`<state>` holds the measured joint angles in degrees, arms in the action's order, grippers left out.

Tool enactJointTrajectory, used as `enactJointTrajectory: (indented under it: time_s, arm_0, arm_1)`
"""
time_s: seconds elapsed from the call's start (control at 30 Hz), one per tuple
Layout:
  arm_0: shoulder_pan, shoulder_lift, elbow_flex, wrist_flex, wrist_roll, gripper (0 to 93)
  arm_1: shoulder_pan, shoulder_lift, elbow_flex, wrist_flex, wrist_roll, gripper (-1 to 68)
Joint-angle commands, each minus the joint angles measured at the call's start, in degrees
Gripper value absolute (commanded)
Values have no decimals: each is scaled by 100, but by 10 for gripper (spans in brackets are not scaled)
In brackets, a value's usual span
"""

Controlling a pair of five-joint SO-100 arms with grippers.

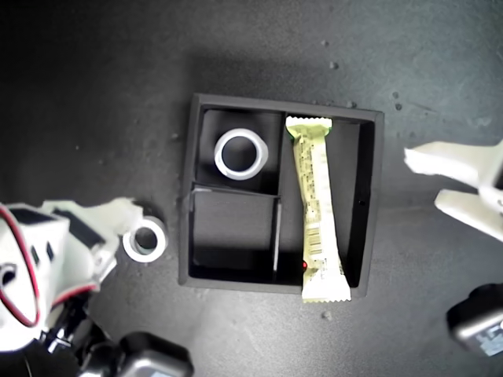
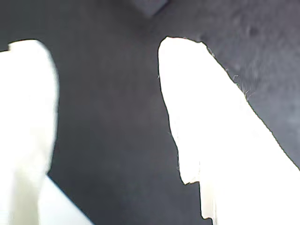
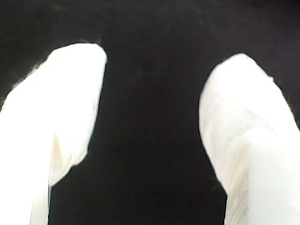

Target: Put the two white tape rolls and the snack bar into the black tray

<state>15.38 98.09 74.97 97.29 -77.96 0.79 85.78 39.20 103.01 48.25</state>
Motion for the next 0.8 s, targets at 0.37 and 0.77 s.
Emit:
enactJointTrajectory:
  time_s: [0.37,0.77]
  arm_0:
    - [677,976,3375,-3278,-870,144]
    - [800,624,3806,-4228,-1002,141]
  arm_1:
    - [-132,5071,5203,-1020,1450,-2]
    - [-185,6504,7102,-1582,1995,-2]
